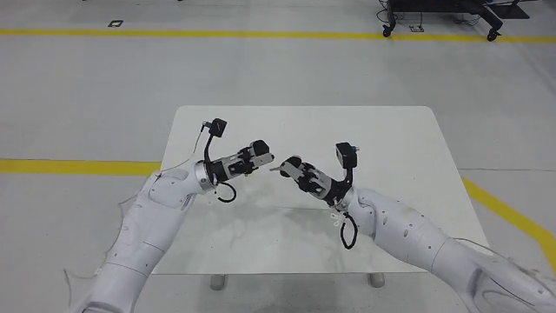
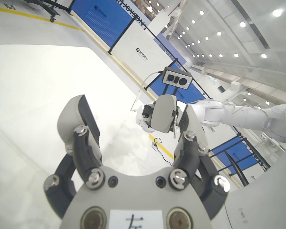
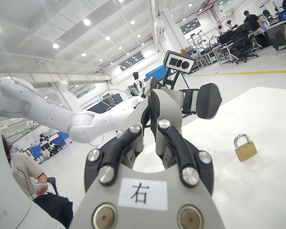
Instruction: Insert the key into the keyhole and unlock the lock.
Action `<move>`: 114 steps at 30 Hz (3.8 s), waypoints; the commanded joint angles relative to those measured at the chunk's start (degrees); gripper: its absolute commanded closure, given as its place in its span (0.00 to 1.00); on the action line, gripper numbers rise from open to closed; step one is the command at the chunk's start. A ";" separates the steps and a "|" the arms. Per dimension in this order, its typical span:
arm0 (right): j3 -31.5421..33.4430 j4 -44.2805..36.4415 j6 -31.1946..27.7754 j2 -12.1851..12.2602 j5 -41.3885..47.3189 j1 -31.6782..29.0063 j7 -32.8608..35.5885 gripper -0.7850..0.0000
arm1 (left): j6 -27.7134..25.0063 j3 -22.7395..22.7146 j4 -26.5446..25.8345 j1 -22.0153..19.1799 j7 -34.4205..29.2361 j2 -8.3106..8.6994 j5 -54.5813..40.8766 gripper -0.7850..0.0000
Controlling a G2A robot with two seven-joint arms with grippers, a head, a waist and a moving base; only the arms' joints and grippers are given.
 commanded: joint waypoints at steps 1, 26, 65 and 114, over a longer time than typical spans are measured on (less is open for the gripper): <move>-1.04 0.07 0.00 0.00 1.91 0.67 0.39 1.00 | -0.75 0.37 1.02 -0.67 -2.15 0.08 -2.03 0.58; -2.37 5.42 0.00 -2.48 13.62 2.66 8.16 1.00 | -3.41 4.67 2.10 -2.61 -4.54 1.58 -6.59 0.80; 6.52 3.85 3.44 1.93 7.46 0.31 31.36 0.00 | -4.04 9.95 2.05 -6.18 -3.92 4.33 -1.35 1.00; 22.64 -10.53 8.83 6.32 13.98 -10.80 52.00 1.00 | -9.09 25.52 5.85 -14.29 2.11 7.26 -3.30 0.00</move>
